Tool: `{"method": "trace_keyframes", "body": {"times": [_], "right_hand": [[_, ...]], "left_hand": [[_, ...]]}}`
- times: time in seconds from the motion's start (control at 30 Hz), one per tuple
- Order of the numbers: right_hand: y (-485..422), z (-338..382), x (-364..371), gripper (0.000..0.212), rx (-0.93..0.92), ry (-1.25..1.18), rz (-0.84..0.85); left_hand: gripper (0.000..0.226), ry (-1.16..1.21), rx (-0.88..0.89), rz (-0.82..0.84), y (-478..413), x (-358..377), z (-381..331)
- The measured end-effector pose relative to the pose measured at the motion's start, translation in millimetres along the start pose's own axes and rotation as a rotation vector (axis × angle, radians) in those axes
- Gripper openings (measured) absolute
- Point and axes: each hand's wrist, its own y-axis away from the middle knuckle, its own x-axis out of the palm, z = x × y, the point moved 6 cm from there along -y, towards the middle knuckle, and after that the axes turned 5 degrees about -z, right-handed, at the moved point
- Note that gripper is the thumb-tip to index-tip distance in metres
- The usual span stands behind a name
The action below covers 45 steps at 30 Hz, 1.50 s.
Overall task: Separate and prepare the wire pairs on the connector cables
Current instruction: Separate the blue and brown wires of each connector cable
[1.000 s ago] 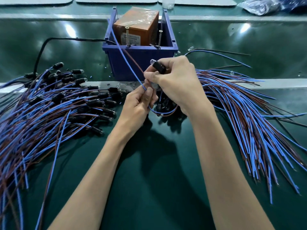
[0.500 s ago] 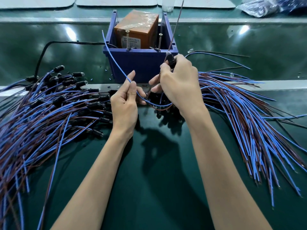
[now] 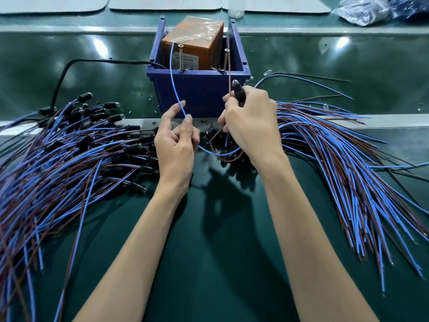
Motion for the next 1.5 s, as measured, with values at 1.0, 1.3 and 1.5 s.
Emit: {"method": "trace_keyframes", "body": {"times": [1.0,1.3,1.5], "right_hand": [[13.3,15.1,5.8,0.022,-0.11,-0.053,0.349],[16.7,19.0,8.6,0.022,-0.169,-0.054,0.399],[19.0,21.3,8.6,0.023,-0.205,-0.064,0.421]], "left_hand": [[0.019,0.011,-0.052,0.065,11.0,6.0,-6.9],[0.026,0.036,0.001,0.176,11.6,10.2,-8.9],[0.044,0.025,0.012,0.227,12.6,13.1,-8.6]]}}
